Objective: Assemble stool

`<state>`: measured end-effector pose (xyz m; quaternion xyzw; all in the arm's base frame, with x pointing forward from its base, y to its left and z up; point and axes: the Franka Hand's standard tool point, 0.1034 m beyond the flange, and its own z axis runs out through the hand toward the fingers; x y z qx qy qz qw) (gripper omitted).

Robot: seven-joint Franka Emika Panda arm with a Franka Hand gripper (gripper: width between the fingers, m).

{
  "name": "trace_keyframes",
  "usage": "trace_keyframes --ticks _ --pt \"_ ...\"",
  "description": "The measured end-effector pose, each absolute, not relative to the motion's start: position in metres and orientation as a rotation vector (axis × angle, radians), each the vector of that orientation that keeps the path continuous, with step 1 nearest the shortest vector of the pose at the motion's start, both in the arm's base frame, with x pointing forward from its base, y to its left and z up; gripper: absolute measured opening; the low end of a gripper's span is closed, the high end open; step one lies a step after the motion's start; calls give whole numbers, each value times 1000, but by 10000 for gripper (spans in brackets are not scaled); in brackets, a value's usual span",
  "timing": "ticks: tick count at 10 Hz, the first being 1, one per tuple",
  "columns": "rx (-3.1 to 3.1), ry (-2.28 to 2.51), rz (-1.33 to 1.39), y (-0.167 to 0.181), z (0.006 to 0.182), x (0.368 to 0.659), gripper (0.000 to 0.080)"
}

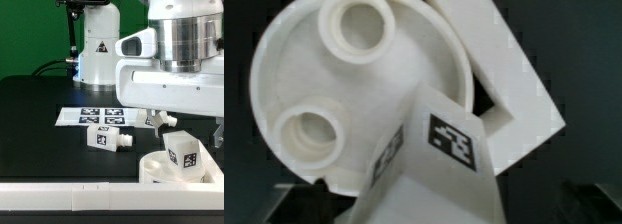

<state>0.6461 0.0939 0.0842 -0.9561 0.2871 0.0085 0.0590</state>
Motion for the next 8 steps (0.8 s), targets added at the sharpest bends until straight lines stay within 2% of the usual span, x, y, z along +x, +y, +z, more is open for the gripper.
trace_keyframes --ticks 2,5,6,8 --pt "-2946 689 14 93 84 646 644" --pt "-3075 -136 -53 95 97 647 648" --pt "-3077 -356 -53 99 96 645 648" --pt "-3063 -503 -54 94 95 646 648"
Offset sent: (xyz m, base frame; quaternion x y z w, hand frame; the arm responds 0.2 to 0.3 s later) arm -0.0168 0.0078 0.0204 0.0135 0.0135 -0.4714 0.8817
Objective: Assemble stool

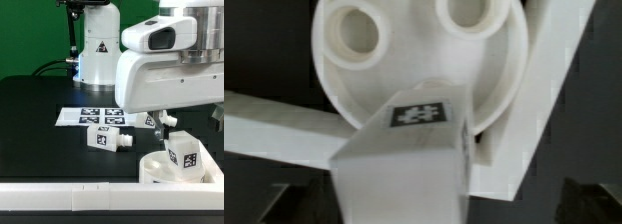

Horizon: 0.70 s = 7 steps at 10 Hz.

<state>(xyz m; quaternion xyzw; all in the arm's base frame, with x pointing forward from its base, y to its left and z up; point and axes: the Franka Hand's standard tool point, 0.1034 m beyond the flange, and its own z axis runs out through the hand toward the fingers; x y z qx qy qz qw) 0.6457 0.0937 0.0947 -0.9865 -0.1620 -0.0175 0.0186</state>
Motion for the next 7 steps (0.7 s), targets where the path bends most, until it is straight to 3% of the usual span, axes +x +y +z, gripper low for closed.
trace_keyframes --ticks 2,4,7 --pt "-3025 -708 -59 93 95 646 648" --pt "-2862 -1375 -57 92 102 652 648" --pt "-2771 -1572 -42 86 99 651 648"
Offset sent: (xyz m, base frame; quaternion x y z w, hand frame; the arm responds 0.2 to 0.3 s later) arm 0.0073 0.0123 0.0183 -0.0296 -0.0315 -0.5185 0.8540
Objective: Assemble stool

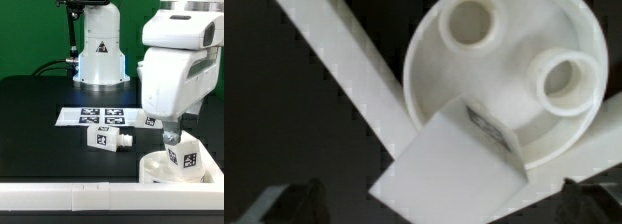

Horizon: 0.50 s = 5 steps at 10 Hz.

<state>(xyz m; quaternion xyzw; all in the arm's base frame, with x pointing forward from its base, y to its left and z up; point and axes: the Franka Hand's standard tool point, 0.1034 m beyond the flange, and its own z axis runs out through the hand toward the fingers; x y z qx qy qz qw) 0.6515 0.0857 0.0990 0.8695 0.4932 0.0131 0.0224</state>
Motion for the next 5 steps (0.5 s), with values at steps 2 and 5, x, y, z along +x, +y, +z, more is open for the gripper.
trace_keyframes --ticks 2,5 --pt "2480 1811 6 84 96 651 648" --pt "2126 2160 -56 96 84 645 648"
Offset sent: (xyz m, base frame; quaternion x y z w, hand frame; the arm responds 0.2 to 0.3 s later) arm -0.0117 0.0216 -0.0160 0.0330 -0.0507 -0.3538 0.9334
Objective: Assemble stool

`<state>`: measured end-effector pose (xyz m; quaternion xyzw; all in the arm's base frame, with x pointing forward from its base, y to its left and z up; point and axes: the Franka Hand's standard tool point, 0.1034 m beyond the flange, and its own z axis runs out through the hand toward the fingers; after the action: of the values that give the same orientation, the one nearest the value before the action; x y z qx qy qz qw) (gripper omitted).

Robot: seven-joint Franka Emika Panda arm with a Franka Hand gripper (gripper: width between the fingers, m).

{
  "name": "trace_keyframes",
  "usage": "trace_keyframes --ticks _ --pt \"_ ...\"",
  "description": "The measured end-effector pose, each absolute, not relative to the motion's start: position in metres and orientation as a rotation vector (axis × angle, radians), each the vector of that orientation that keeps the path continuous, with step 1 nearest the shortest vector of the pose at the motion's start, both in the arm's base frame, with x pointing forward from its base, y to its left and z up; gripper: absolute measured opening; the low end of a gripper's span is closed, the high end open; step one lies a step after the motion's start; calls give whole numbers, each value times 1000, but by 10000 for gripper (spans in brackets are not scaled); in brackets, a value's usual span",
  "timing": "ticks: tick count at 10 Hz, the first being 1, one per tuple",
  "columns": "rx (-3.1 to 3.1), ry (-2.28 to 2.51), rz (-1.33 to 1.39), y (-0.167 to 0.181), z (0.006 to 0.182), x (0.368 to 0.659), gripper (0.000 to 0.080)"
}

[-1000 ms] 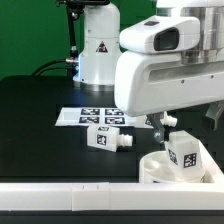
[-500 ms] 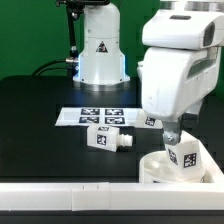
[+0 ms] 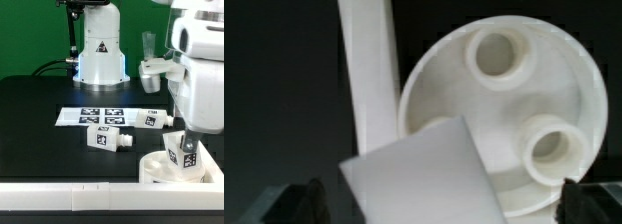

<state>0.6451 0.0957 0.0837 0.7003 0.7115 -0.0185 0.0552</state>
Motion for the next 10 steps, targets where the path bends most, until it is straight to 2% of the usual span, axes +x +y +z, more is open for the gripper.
trace_keyframes --ticks 3,4,5,6,8,10 --pt "2124 2162 -76 92 76 644 648" --pt "2125 2162 -77 91 75 644 514" --pt "2184 2103 -72 91 75 644 514" --pt "2283 1993 -68 91 75 643 363" --pt "2382 1874 -65 91 75 642 335" --pt "2766 1327 -39 93 74 639 335"
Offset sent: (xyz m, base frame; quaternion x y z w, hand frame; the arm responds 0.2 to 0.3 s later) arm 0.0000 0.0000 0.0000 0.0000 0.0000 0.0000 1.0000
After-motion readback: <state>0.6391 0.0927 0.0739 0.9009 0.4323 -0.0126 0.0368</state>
